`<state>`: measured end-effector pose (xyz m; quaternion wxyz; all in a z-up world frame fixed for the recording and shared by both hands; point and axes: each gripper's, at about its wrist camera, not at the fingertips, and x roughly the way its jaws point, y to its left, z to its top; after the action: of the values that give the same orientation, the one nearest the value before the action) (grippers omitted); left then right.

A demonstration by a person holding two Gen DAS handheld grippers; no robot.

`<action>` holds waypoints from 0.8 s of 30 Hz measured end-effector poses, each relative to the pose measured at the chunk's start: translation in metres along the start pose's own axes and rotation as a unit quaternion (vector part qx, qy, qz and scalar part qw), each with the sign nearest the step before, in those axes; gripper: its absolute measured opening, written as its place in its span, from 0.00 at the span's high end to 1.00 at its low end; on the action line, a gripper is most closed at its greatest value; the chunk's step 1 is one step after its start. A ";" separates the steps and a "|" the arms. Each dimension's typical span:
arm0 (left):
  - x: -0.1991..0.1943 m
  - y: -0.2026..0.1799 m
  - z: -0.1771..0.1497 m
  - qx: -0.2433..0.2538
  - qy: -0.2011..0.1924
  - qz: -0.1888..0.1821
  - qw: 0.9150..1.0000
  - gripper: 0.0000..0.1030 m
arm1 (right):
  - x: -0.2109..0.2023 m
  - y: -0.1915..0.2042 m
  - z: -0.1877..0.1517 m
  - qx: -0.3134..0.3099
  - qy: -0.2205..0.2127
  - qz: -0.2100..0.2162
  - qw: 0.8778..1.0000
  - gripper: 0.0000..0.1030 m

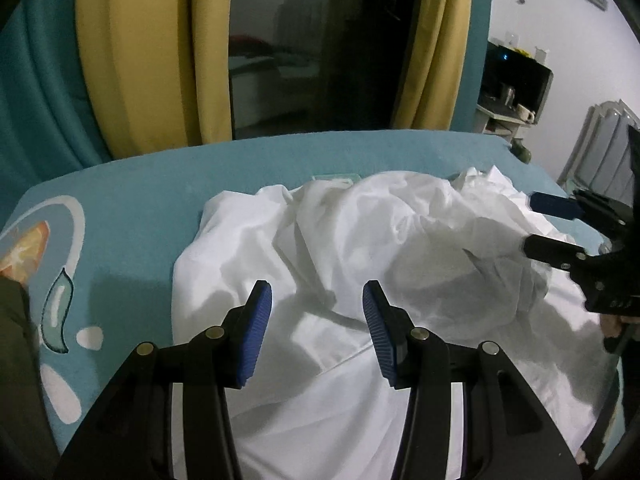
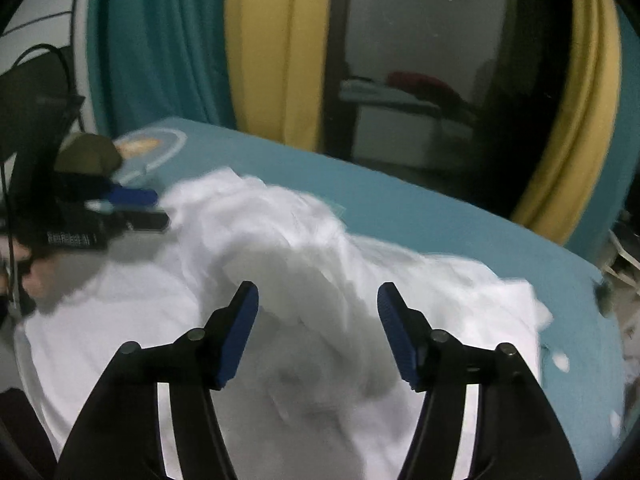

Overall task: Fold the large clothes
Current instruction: 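Grasp the bunched shirt fabric with the right gripper and pull it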

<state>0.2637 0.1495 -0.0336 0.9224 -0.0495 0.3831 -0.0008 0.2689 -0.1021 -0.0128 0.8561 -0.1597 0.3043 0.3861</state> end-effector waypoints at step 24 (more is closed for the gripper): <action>0.021 -0.012 0.004 -0.001 0.003 -0.020 1.000 0.51 | 0.019 0.035 -0.052 -0.123 0.075 0.020 0.989 0.78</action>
<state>0.2818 0.1367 -0.0441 0.9211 -0.0579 0.3845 -0.0192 0.2311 -0.0947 -0.0668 0.7965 -0.2866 0.3212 0.4245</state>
